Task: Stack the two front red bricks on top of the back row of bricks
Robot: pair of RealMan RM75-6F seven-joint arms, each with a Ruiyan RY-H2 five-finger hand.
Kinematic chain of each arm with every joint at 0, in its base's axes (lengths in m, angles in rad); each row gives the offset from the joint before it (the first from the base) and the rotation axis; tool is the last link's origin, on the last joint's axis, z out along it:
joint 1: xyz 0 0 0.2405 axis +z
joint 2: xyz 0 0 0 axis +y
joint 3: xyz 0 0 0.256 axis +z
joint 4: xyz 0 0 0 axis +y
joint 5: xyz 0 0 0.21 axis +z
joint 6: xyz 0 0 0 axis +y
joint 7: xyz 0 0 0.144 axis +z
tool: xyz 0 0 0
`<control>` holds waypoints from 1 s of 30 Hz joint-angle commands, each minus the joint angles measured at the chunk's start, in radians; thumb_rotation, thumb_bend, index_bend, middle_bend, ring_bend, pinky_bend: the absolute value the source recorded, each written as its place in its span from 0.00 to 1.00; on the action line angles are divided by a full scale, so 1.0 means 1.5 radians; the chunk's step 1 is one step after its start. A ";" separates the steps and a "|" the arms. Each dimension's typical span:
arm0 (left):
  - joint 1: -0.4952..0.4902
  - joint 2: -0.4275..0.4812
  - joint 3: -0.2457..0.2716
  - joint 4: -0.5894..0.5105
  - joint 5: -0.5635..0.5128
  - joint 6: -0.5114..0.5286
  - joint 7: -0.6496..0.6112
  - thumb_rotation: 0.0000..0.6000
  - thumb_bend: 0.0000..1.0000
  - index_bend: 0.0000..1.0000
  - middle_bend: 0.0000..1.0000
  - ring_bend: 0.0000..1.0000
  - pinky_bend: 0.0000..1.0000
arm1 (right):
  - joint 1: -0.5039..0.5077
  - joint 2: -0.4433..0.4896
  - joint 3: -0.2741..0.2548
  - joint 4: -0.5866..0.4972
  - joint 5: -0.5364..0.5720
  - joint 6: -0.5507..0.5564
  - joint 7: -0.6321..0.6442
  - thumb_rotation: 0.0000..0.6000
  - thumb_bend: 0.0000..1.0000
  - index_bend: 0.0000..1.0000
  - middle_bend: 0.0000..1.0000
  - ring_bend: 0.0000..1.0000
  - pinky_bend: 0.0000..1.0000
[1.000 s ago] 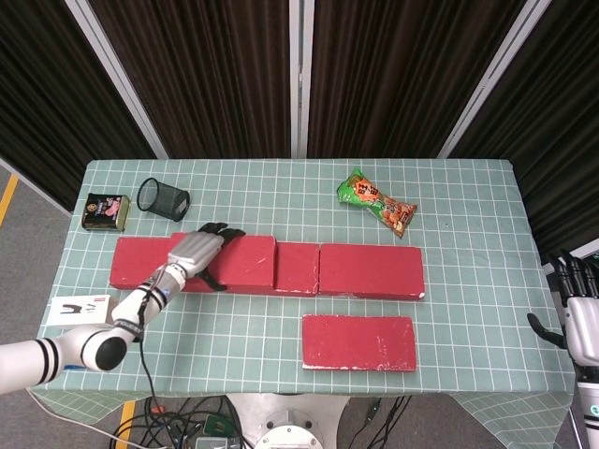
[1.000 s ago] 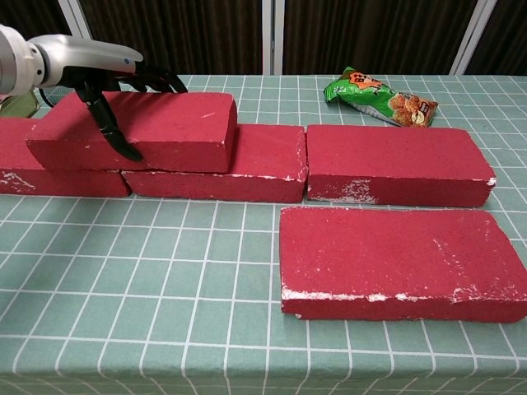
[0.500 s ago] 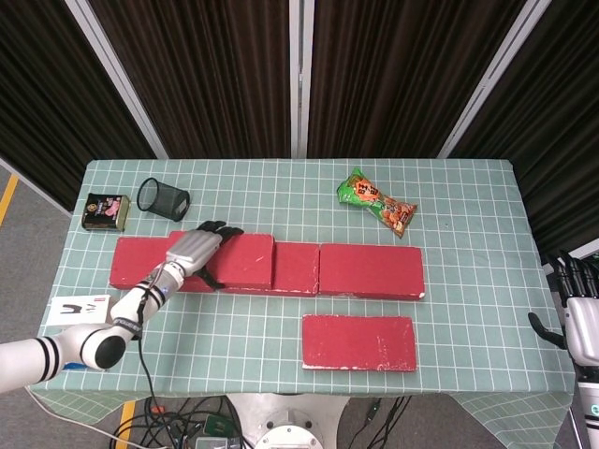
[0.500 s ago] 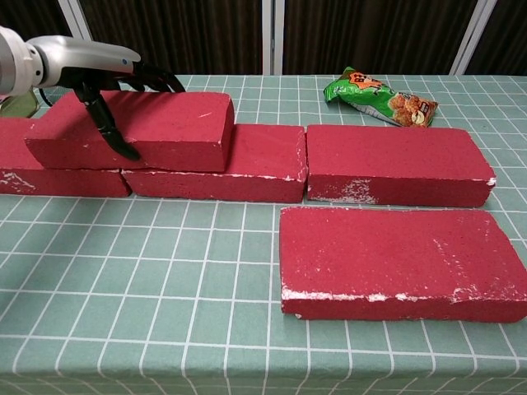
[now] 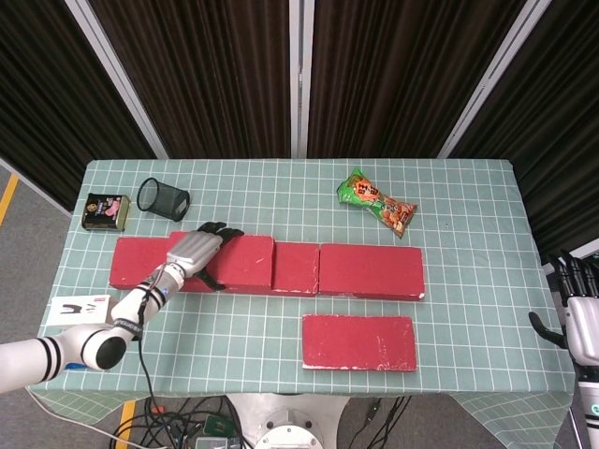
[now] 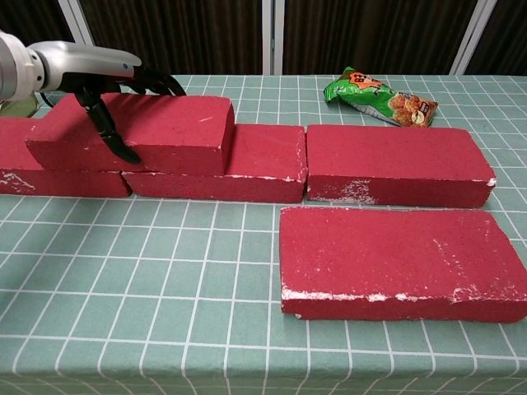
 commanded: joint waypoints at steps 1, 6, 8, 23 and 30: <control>0.000 -0.001 0.001 0.000 -0.001 0.000 0.000 1.00 0.03 0.18 0.18 0.00 0.01 | 0.000 -0.001 0.000 0.000 0.000 0.000 0.000 1.00 0.19 0.00 0.00 0.00 0.00; 0.001 -0.002 0.002 0.001 0.001 0.003 -0.003 1.00 0.03 0.18 0.18 0.00 0.01 | 0.001 -0.001 -0.001 0.000 -0.002 -0.001 -0.001 1.00 0.19 0.00 0.00 0.00 0.00; 0.001 -0.003 0.004 0.002 0.002 0.002 -0.003 1.00 0.03 0.18 0.16 0.00 0.01 | 0.001 -0.001 -0.001 0.000 -0.001 -0.001 -0.002 1.00 0.19 0.00 0.00 0.00 0.00; -0.002 0.003 0.009 -0.001 0.002 -0.007 -0.007 1.00 0.03 0.08 0.00 0.00 0.01 | 0.002 0.002 0.000 -0.004 0.006 -0.005 -0.004 1.00 0.19 0.00 0.00 0.00 0.00; 0.004 0.002 0.006 -0.005 0.015 0.005 -0.016 1.00 0.02 0.04 0.00 0.00 0.00 | 0.002 0.001 0.002 -0.004 0.002 0.001 -0.005 1.00 0.19 0.00 0.00 0.00 0.00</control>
